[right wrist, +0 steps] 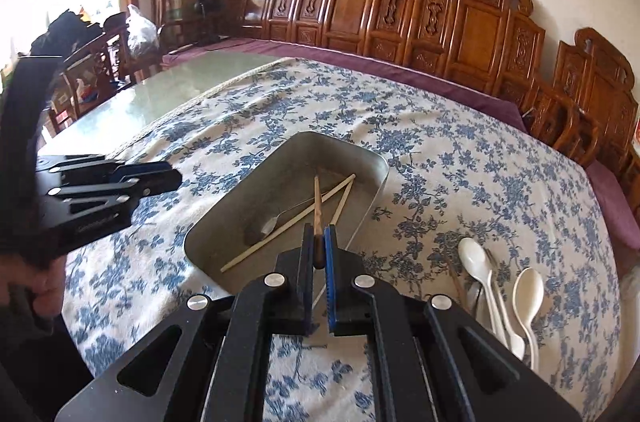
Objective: Organize utensils
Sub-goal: 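Move the right tool's chopstick over the tray and open the right tool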
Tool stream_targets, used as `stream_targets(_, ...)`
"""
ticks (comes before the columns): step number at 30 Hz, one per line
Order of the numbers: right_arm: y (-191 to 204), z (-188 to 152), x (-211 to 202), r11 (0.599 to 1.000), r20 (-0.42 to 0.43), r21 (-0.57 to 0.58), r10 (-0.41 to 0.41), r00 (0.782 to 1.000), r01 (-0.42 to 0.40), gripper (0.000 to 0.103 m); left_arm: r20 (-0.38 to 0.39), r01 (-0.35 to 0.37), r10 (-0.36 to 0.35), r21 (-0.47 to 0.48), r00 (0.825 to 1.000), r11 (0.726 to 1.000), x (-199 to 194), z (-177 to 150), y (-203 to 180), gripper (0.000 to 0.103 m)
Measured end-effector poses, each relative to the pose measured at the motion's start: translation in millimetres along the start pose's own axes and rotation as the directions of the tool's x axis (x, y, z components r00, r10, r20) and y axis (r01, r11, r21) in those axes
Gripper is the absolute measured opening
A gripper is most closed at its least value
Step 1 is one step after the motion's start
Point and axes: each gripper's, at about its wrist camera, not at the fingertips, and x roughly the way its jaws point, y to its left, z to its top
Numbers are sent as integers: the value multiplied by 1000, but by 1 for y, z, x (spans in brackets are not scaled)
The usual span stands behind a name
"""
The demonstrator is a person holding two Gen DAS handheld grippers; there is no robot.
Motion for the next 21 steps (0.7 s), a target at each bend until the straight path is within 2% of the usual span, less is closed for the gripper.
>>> stream_targets(7,11,1,20,1000,-30,-5,-10,999,10,6,10,8,-8,-1,1000,1000,-2,1,-1,13)
stream_targets(14,15,-15,36,1000,-103,22,18,994,-16,6,9,13,-13,-8,1000,1000,-3,2,1,13)
stream_targets(21,18,-21,36,998,-110,32,53,992,-50,7,25,11,-11,-11,1000,1000,-6,4,0,16)
